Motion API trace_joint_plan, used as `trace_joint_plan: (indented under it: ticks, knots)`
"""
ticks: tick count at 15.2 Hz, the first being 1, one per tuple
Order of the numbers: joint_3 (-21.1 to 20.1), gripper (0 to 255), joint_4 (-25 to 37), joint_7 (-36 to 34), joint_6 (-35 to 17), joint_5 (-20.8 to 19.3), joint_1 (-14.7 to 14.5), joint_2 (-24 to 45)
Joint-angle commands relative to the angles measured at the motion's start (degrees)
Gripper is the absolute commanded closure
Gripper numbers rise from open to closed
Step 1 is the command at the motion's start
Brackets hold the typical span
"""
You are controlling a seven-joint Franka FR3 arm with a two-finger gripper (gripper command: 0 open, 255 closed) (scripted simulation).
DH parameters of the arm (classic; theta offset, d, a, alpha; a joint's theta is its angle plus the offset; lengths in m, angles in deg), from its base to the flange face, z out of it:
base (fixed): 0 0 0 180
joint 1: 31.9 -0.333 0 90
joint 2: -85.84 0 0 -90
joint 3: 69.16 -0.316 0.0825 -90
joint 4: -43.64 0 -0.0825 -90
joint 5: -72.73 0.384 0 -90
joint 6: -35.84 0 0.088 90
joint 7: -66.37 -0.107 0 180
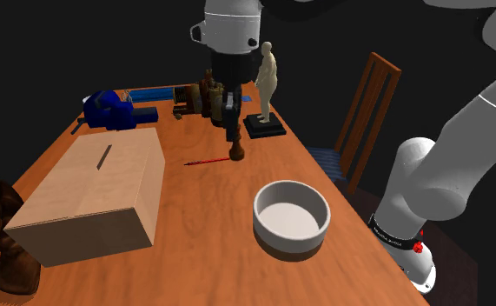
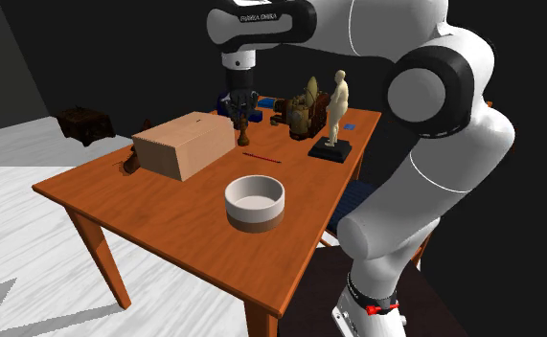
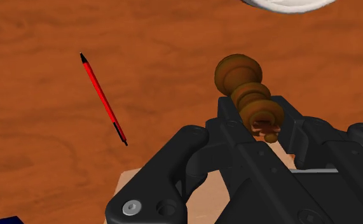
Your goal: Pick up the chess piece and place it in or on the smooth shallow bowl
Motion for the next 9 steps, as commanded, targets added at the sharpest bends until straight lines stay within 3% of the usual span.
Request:
trace_joint_plan:
  ticks: [1, 9]
  knots:
    - [-0.1, 255, -3.7, -0.5, 0.4, 1.4, -0.9, -4.3]
    - [-0.9, 255, -13.6, -3.7, 5.3, 6.2, -5.1, -19.8]
